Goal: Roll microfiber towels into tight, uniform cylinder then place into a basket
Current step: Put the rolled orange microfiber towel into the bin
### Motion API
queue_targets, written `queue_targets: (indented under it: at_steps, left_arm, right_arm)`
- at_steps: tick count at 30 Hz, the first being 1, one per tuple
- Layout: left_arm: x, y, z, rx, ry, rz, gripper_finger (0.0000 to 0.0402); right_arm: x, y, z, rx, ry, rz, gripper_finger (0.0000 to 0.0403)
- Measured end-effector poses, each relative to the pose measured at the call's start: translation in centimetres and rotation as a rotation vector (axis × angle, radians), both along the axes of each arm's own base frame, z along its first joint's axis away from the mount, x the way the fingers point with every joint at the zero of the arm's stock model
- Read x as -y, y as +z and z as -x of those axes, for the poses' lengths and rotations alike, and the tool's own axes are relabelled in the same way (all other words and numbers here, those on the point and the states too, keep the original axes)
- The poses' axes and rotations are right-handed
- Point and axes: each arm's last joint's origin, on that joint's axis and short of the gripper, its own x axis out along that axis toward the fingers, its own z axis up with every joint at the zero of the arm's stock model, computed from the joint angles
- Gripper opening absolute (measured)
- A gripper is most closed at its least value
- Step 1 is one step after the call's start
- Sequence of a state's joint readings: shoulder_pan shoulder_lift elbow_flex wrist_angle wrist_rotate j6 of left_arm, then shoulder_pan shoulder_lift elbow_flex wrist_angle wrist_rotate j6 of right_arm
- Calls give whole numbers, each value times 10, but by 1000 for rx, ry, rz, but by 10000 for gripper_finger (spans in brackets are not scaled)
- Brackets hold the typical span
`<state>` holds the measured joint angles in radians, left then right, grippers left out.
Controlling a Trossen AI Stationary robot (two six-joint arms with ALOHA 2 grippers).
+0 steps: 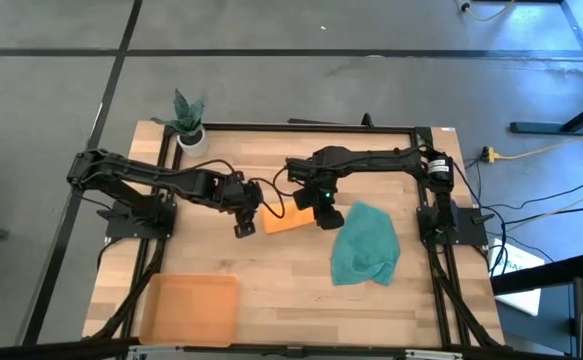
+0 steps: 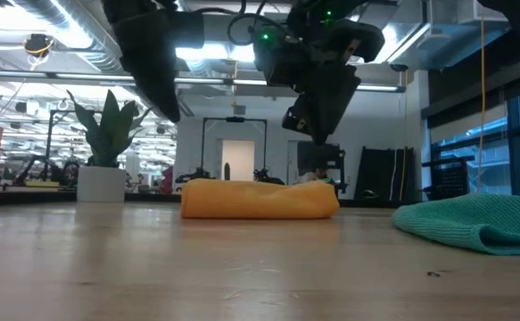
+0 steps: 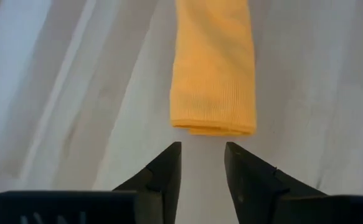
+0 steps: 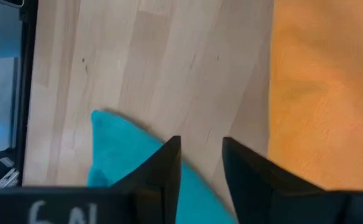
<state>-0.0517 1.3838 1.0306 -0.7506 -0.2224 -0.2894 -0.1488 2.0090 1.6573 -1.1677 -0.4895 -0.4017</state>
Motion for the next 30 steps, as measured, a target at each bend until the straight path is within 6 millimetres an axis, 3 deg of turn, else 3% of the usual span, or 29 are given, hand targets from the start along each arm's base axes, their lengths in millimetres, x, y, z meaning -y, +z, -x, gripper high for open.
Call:
queue_targets:
  at_steps: [5, 17, 22, 25, 30]
  left_arm:
    - [5, -3, -2, -42, -162, -72, 111]
    - [7, -25, -14, -126, -200, -79, 110]
    - [8, -40, -24, -158, -238, -87, 110]
    - [10, -44, -29, -139, -237, -56, 110]
    - [11, -44, -32, -99, -182, -5, 110]
  right_arm:
    - [11, 0, 5, -42, -38, -9, 117]
    - [48, 30, 31, -3, -142, -2, 117]
    - [54, 36, 35, 41, -118, -18, 117]
    - [51, 33, 36, 68, -74, -78, 117]
    - [48, 5, 42, 63, -44, -150, 117]
